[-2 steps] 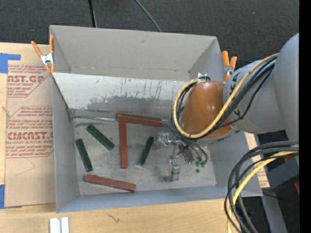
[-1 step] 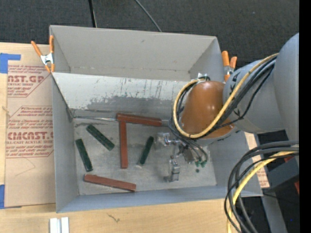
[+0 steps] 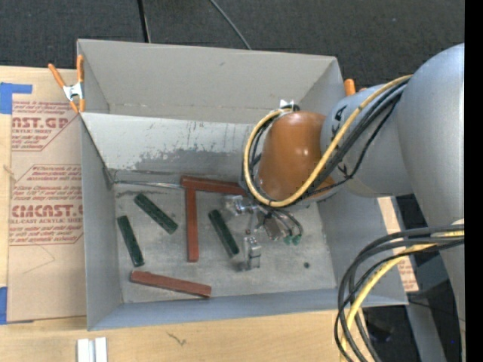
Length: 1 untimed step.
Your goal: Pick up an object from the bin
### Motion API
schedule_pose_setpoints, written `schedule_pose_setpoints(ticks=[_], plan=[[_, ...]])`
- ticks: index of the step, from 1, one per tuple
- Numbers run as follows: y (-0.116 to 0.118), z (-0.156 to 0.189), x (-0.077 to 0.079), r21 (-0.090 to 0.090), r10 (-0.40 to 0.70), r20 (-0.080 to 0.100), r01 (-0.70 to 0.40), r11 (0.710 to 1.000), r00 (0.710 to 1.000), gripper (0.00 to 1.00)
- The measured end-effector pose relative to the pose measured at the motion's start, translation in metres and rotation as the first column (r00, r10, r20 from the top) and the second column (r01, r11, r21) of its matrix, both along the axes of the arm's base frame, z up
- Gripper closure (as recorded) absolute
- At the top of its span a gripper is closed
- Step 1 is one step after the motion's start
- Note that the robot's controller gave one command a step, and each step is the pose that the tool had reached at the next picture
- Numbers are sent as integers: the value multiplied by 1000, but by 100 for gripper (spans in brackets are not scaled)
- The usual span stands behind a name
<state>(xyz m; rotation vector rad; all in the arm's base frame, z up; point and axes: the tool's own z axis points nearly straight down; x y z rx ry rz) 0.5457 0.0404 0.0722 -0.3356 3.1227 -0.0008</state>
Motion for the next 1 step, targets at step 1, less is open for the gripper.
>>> schedule_pose_setpoints(ticks=[1], plan=[[20, -1, 15, 2, 22, 4, -22, 1000, 1000, 100]])
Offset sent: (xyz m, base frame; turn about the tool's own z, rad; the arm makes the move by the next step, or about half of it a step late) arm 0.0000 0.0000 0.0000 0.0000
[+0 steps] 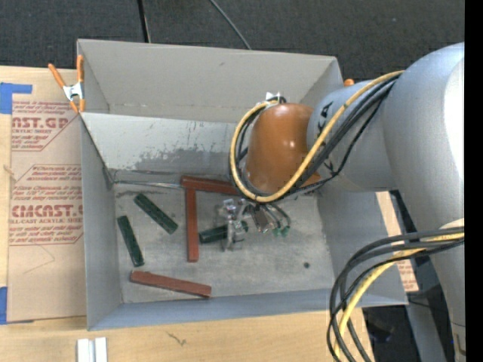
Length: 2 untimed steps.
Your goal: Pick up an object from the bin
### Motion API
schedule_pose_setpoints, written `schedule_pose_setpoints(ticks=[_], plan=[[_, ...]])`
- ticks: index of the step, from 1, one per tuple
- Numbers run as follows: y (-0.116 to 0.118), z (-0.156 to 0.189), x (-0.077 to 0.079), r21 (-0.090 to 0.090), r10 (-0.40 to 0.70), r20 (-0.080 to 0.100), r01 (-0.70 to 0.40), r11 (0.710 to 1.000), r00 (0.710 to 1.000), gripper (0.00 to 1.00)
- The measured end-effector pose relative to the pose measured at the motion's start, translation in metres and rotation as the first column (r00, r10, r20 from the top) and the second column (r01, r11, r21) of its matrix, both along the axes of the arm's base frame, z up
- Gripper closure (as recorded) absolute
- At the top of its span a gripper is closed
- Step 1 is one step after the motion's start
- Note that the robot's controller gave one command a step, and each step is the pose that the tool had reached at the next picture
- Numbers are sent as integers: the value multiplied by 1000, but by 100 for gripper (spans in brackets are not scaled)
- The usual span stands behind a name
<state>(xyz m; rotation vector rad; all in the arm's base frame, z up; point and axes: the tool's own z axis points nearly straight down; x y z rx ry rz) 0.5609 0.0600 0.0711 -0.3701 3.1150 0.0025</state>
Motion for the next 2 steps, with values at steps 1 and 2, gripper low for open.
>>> schedule_pose_setpoints(ticks=[1, 2], plan=[[0, 0, 0, 0, 0, 0, 0, 1000, 1000, 100], [21, 159, 0, -1, 24, 2, -24, 1000, 1000, 100]])
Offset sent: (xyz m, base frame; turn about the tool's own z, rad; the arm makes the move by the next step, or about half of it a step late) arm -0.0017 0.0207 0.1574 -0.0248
